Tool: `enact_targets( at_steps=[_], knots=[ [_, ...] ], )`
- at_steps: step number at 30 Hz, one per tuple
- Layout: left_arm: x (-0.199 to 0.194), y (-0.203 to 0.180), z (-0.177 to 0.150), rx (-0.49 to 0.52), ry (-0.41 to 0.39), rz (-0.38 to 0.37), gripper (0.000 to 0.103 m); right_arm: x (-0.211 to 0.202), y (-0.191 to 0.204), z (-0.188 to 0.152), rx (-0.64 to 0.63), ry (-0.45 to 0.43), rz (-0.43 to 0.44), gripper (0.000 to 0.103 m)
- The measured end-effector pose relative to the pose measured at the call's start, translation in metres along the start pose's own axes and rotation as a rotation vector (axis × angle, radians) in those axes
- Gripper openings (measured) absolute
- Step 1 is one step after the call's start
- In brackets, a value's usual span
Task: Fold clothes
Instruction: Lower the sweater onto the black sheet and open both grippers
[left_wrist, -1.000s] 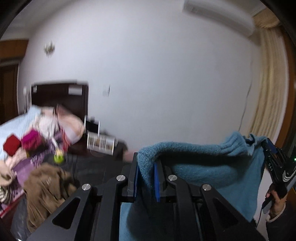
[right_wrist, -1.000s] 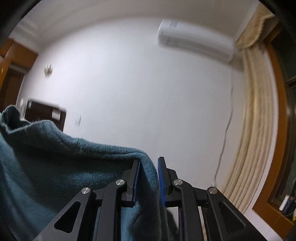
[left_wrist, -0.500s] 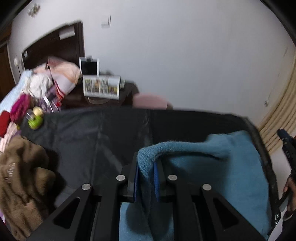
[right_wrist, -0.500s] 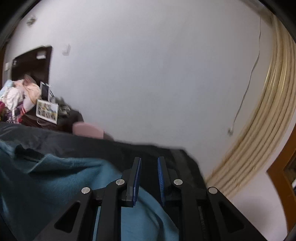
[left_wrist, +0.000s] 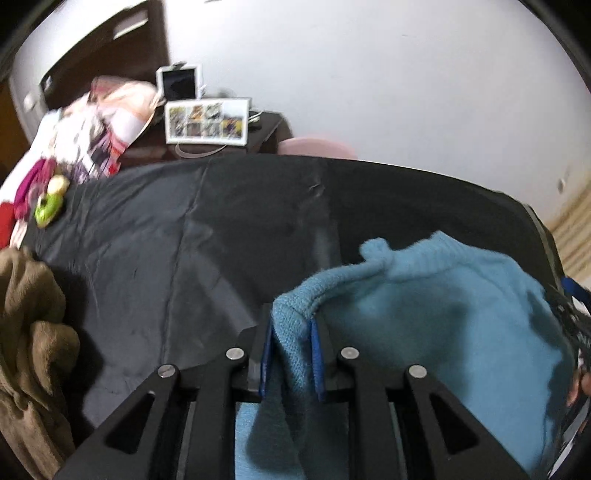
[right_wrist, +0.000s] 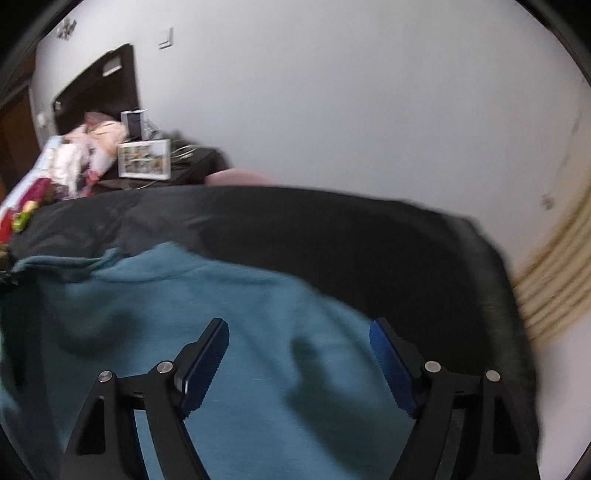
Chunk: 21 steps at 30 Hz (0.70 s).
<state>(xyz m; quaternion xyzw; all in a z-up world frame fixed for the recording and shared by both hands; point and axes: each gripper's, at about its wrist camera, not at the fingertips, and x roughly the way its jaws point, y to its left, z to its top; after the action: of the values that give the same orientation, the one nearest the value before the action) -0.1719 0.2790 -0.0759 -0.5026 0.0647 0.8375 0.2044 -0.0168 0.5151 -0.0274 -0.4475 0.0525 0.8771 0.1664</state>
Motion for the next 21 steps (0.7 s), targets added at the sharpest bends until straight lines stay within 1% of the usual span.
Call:
enact_targets(
  at_steps=[1,2,3,6,7,10,12,15,17,18,19,21],
  knots=[
    [0.003,0.0,0.0,0.003,0.005,0.003,0.028,0.008,0.007,0.001,0.0,0.022,0.036,0.08],
    [0.006,-0.001,-0.001,0.006,0.01,0.006,0.033,0.016,0.014,0.001,0.001,0.045,0.071,0.08],
    [0.009,-0.001,-0.001,0.009,0.014,0.01,0.035,0.026,0.019,-0.001,-0.002,0.073,0.098,0.08],
    [0.018,-0.002,-0.002,0.019,0.029,0.019,0.035,0.05,0.031,-0.007,-0.016,0.134,0.109,0.08],
    [0.021,-0.002,-0.002,0.022,0.034,0.023,0.035,0.06,0.033,-0.011,-0.02,0.155,0.087,0.08],
    [0.031,-0.002,-0.002,0.024,0.042,0.034,0.035,0.068,0.024,-0.013,-0.009,0.148,0.043,0.08],
    [0.039,0.0,-0.001,0.02,0.041,0.042,0.042,0.074,0.017,-0.014,0.0,0.142,0.014,0.081],
    [0.043,-0.005,0.004,0.03,0.045,0.05,0.043,0.078,0.007,-0.013,0.015,0.137,-0.024,0.081],
    [0.04,-0.011,0.004,0.044,0.047,0.056,0.044,0.078,0.001,-0.013,0.022,0.136,-0.047,0.081],
    [0.038,-0.013,0.004,0.051,0.047,0.059,0.044,0.078,0.0,-0.012,0.023,0.136,-0.058,0.083],
    [0.035,-0.016,0.004,0.058,0.048,0.063,0.044,0.077,-0.004,-0.012,0.022,0.135,-0.087,0.085],
    [0.02,-0.016,0.001,0.055,0.033,0.059,0.044,0.075,-0.017,-0.013,0.054,0.145,-0.088,0.086]
  ],
)
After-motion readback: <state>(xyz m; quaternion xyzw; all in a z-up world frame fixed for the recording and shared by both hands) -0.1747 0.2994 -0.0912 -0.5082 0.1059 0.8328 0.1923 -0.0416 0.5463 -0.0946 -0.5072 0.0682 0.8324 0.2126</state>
